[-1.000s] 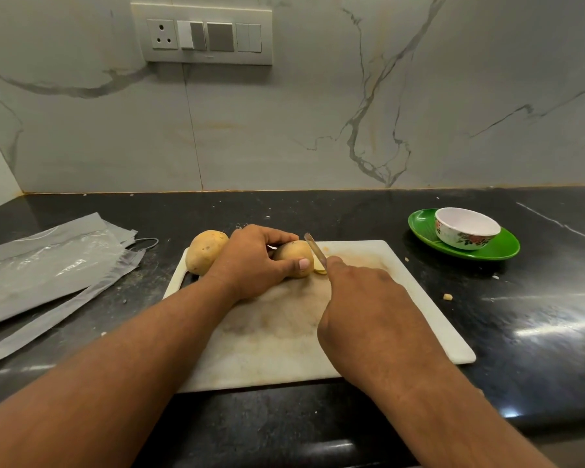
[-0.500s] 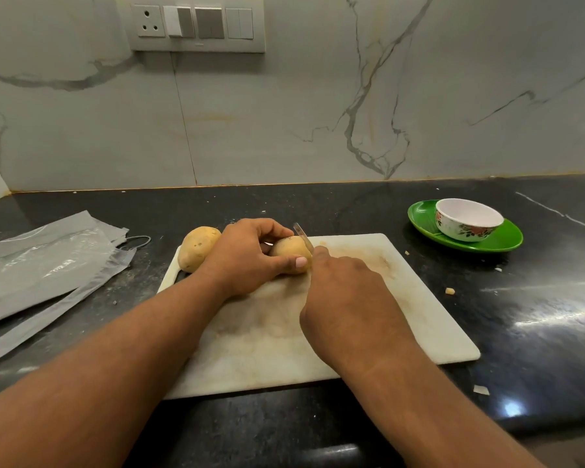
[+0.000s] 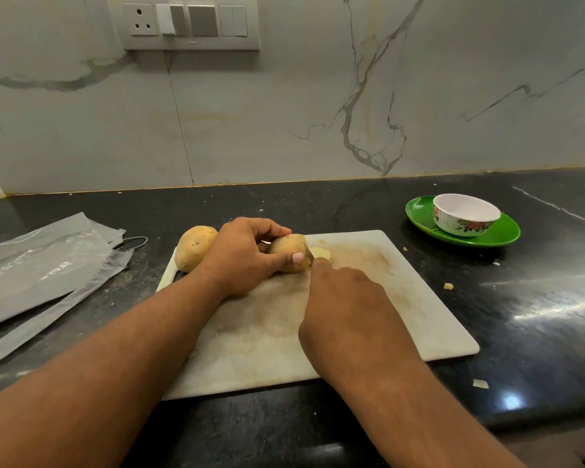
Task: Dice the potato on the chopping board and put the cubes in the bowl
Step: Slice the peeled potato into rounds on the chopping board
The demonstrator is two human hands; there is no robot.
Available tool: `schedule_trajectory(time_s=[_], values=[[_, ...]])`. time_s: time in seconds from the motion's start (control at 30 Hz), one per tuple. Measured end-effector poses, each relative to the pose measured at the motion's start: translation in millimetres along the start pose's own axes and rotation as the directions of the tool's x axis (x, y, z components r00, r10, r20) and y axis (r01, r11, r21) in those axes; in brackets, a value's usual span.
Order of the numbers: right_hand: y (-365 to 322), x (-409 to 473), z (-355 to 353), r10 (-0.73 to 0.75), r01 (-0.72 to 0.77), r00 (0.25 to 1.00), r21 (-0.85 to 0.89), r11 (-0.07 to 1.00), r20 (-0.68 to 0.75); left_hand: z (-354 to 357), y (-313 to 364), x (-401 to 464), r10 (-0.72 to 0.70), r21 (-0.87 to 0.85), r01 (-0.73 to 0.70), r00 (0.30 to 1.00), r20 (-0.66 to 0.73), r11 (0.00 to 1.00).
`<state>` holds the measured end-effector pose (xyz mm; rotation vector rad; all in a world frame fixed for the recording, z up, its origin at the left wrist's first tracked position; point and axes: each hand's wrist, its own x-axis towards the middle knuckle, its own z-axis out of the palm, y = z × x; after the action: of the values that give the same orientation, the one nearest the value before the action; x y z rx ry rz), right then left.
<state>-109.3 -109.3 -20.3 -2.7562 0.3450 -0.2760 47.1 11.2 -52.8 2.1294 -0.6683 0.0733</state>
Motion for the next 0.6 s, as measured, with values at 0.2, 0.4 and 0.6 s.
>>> schedule_trajectory(time_s=[0.2,0.4,0.6], values=[[-7.2,20.0,1.8,-0.026,0.026,1.000,0.039,0.999,0.001,0.8,3.8,-2.6,0.029,0.021,-0.028,0.999,-0.022,0.999],[2.3,-1.4,3.7,-0.006,0.006,1.000,0.018,1.000,0.031,0.8,2.1,-2.5,0.021,0.006,-0.021,1.000,-0.018,1.000],[-4.7,13.2,6.5,-0.005,0.004,0.999,0.021,1.000,0.042,0.4,3.6,-5.0,0.056,0.031,-0.056,0.998,-0.013,0.998]])
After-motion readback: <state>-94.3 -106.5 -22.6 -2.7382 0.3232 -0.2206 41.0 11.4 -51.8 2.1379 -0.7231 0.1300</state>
